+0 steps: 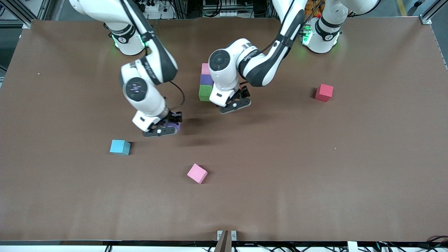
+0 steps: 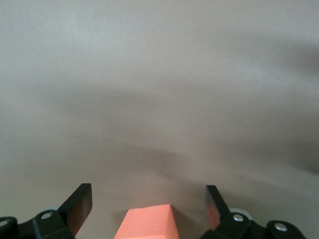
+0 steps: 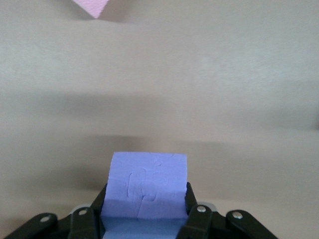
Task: Arrange blocks into number 1
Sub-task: 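Place purple beside green with the right gripper while the left gripper grasps orange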
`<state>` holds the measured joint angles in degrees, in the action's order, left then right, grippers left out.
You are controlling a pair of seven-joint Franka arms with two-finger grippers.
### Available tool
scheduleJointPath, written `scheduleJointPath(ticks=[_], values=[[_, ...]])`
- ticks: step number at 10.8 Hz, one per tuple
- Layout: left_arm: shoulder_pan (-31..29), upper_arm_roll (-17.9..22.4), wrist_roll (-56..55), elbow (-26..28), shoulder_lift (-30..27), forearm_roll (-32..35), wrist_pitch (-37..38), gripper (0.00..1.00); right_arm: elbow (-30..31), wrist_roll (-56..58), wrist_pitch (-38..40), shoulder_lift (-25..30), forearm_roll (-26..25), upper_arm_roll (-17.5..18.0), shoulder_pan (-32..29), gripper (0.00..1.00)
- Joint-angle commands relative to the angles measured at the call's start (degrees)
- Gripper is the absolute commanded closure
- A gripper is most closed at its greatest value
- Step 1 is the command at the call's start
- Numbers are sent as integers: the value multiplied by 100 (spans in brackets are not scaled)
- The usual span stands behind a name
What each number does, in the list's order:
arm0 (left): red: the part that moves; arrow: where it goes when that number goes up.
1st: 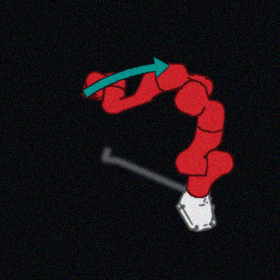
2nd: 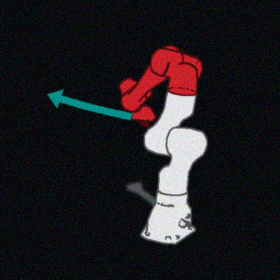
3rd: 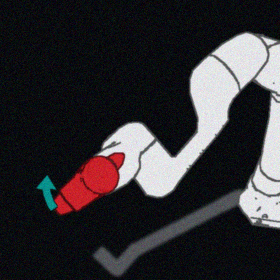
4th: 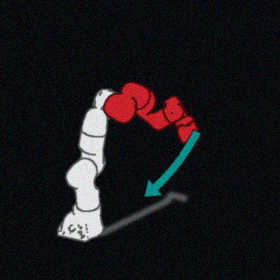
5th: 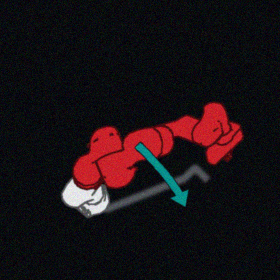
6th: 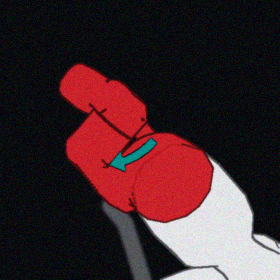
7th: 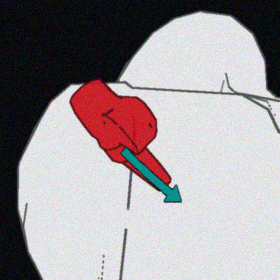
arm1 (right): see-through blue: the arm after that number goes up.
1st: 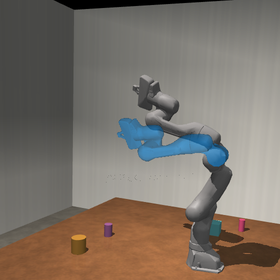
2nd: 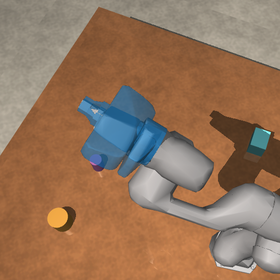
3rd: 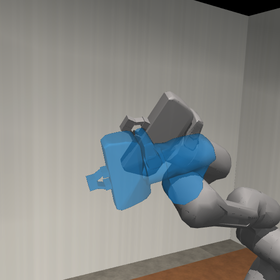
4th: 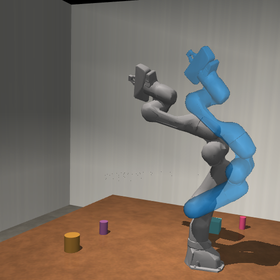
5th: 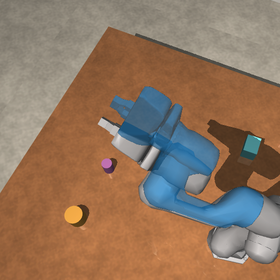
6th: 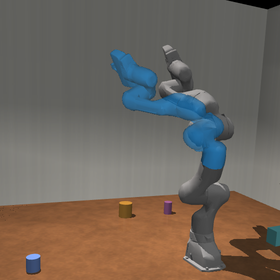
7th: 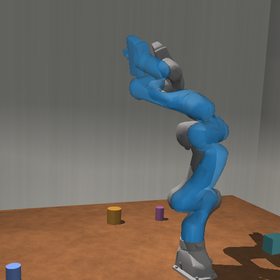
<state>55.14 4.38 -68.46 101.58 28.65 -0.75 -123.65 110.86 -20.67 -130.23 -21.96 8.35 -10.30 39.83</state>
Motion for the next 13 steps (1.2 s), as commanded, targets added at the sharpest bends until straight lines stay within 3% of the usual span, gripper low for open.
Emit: scheduleJointPath(ticks=[1,7,13], values=[[6,-261,-744,880,-510,-145,-441,0,-241,-622,33,-221,-53,-51,279,56],[23,-526,-959,942,-88,-496,-678,0,-179,-702,121,-467,1176,169,517,56],[23,-596,-906,924,79,-848,-678,0,-240,-720,42,-740,1459,169,727,55]])
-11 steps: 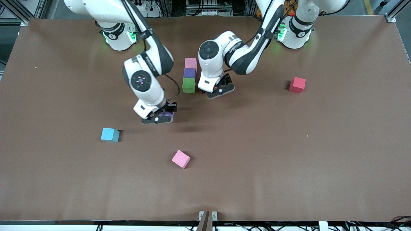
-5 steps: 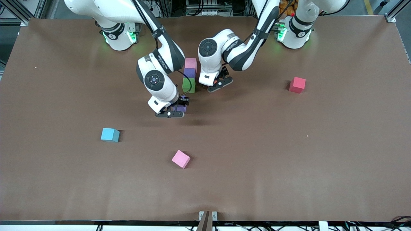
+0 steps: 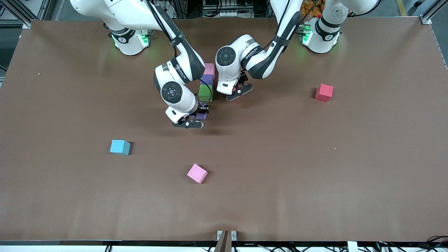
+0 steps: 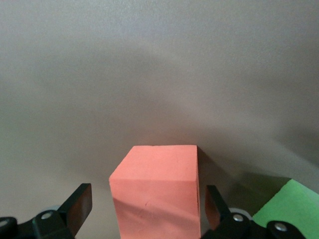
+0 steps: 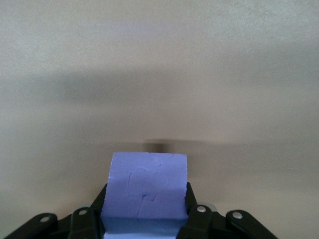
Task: Arrange blocks into number 1
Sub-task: 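Hold purple in line with the right gripper while the left gripper carries orange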
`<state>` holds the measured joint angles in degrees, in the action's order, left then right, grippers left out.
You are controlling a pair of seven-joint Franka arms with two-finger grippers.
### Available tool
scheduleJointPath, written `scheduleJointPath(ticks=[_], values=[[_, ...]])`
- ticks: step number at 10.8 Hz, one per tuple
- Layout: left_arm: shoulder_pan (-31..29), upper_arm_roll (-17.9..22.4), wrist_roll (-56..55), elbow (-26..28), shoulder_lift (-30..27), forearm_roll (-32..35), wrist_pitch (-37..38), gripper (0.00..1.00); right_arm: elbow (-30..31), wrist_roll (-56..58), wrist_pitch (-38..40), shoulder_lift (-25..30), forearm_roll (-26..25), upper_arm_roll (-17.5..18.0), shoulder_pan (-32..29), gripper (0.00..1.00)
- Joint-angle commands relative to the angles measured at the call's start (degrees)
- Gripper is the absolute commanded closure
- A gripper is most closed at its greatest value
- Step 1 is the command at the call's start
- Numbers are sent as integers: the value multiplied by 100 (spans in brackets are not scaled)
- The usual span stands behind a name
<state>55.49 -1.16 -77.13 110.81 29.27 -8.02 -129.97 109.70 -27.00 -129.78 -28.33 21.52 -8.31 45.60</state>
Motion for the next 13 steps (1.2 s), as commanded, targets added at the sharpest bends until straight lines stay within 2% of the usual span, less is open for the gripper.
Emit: scheduleJointPath(ticks=[1,5,6,7,8,11,13], values=[[-3,-51,-38,-6,87,-121,-55,0,-124,-86,-4,-103,142,-30,186,54],[-12,-95,-39,-15,150,-174,-134,0,-116,-78,-21,-182,124,-30,362,50],[-12,-104,-21,-33,141,-174,-134,10,-98,-78,-21,-182,115,-30,371,49],[-29,-104,40,-33,132,-174,-125,71,-81,-86,-21,-191,115,-30,432,48],[-29,-104,58,-33,141,-174,-125,100,-72,-86,-13,-182,115,-30,450,48],[-12,-104,84,-33,132,-148,-82,100,-45,-86,-13,-199,115,-30,450,40],[-12,-104,312,-41,53,-139,41,100,7,-86,-21,-199,115,-30,450,40]])
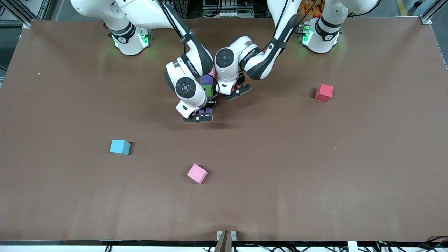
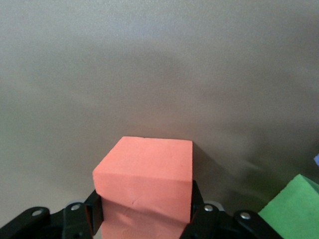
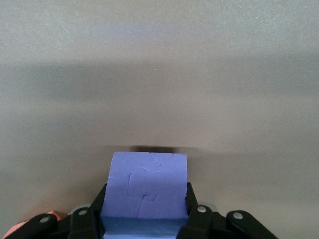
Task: Arrange blocks into number 1
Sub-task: 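Hold purple in line with the right gripper while the left gripper carries orange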
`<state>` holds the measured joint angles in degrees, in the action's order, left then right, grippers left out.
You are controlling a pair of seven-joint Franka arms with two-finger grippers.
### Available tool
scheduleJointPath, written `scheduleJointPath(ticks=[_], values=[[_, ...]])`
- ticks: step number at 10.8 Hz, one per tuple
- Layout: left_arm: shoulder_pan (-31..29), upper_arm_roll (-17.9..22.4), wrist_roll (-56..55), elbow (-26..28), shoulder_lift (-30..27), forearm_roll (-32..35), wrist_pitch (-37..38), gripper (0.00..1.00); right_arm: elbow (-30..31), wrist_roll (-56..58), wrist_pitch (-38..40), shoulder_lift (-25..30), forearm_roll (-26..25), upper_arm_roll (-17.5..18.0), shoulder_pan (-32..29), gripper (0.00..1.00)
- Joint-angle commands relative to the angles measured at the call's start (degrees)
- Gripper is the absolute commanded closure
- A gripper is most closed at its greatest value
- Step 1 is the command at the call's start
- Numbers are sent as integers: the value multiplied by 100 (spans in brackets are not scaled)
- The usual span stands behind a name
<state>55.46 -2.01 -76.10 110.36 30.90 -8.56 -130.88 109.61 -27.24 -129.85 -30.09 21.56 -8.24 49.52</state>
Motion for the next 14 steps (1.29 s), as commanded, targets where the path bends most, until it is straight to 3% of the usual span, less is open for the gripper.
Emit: scheduleJointPath(ticks=[1,5,6,8,10,14], values=[[-17,-19,323,12,-171,-85,168,100,43,-62,-14,-24,112,-37,67,40],[-43,-10,683,3,-312,-85,360,100,122,-71,-14,3,112,-37,146,40],[-52,-10,911,3,-417,-85,605,100,122,-71,-14,3,112,-37,164,36],[-61,-10,1079,3,-567,-85,818,100,122,-71,12,3,120,-37,164,0],[-61,-10,1115,3,-602,-85,845,100,131,-70,82,204,112,-37,59,0],[-44,-97,1124,3,-663,-76,949,100,245,8,442,968,112,-37,-862,0]])
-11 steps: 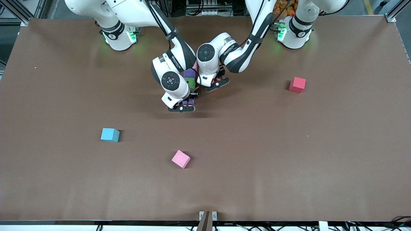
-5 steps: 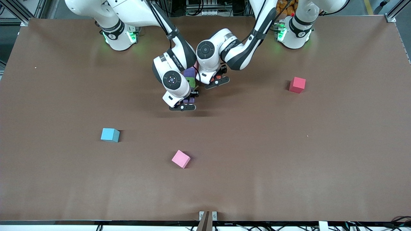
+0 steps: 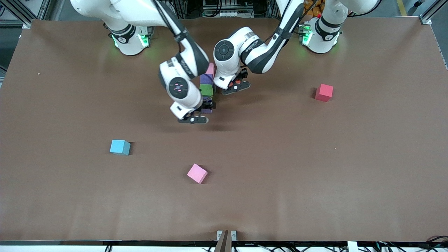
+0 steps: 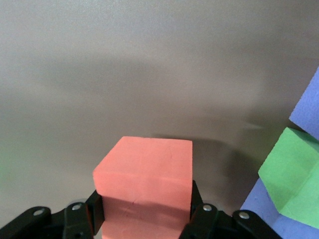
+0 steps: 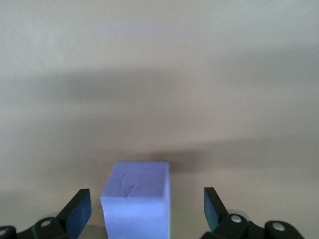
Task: Arrange blocks into number 1
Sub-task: 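Hold purple in line with the right gripper while the left gripper carries orange, then open and withdraw the right gripper while the left gripper lowers orange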
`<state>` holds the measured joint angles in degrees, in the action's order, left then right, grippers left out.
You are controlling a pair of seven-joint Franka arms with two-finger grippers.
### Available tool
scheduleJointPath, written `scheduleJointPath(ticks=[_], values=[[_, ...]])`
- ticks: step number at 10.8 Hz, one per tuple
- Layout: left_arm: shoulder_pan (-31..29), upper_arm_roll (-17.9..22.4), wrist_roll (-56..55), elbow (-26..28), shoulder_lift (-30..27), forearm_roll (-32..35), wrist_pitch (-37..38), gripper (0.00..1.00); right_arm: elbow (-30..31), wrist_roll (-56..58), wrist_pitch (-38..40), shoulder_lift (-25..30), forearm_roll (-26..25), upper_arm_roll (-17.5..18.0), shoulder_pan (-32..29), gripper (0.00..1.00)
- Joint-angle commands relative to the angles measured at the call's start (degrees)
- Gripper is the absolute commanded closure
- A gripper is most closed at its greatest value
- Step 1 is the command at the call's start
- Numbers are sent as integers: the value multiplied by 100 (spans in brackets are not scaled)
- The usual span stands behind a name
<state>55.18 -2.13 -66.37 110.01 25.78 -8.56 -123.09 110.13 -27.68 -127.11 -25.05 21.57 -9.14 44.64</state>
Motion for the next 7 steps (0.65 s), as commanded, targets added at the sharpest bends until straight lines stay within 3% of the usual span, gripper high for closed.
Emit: scheduleJointPath(ticks=[1,3,5,7], values=[[-16,-208,133,38,-187,-76,189,100,185,70,212,597,110,53,-621,0],[-16,-541,20,29,-301,-85,268,100,141,227,125,781,-230,27,-1008,0],[11,-971,-278,-58,-311,-50,268,100,71,298,55,1001,-1047,9,-1456,0],[159,-1219,-489,-295,-232,-41,268,100,70,342,-120,1282,-1120,9,-2070,0]])
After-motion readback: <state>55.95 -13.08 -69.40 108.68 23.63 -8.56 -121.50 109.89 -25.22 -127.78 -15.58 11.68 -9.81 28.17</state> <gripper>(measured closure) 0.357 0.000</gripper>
